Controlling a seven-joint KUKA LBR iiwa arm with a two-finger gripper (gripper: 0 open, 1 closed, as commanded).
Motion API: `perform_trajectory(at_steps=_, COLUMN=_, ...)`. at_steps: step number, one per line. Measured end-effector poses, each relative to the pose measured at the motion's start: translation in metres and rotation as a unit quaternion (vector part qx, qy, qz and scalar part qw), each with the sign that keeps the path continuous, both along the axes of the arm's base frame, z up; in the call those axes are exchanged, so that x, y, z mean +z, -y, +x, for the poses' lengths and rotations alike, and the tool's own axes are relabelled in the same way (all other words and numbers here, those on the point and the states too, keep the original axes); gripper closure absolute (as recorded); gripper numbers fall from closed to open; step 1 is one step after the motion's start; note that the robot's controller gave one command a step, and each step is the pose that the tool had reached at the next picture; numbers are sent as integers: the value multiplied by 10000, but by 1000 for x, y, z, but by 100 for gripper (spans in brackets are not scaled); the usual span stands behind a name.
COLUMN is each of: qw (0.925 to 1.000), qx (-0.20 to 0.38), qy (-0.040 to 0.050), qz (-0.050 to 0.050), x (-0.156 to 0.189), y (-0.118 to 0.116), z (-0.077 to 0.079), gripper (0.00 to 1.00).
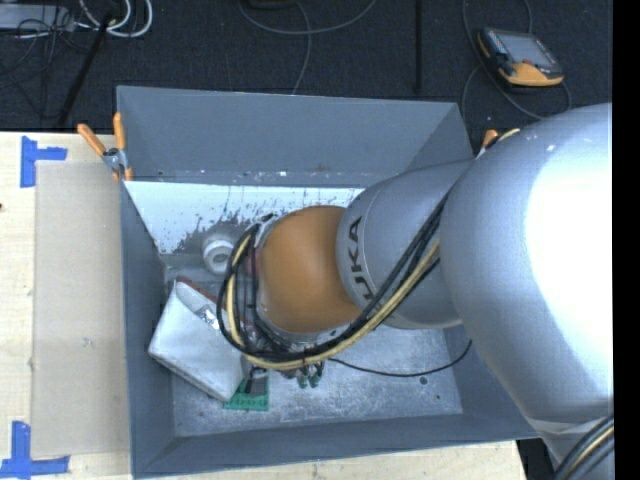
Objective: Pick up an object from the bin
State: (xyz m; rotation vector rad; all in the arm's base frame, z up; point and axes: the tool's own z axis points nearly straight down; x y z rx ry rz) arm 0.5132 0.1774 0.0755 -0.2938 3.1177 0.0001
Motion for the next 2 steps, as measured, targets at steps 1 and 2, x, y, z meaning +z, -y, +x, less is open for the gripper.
perform_trajectory(at_steps=1, qw=10000, qx=-4, qy=-12, qz=5, x=121, y=-10, z=6, gripper=100)
perform_trajectory(at_steps=2, qw=9999, qx=-162, qy=-11, qz=12, x=220, y=-25, z=8, gripper=100)
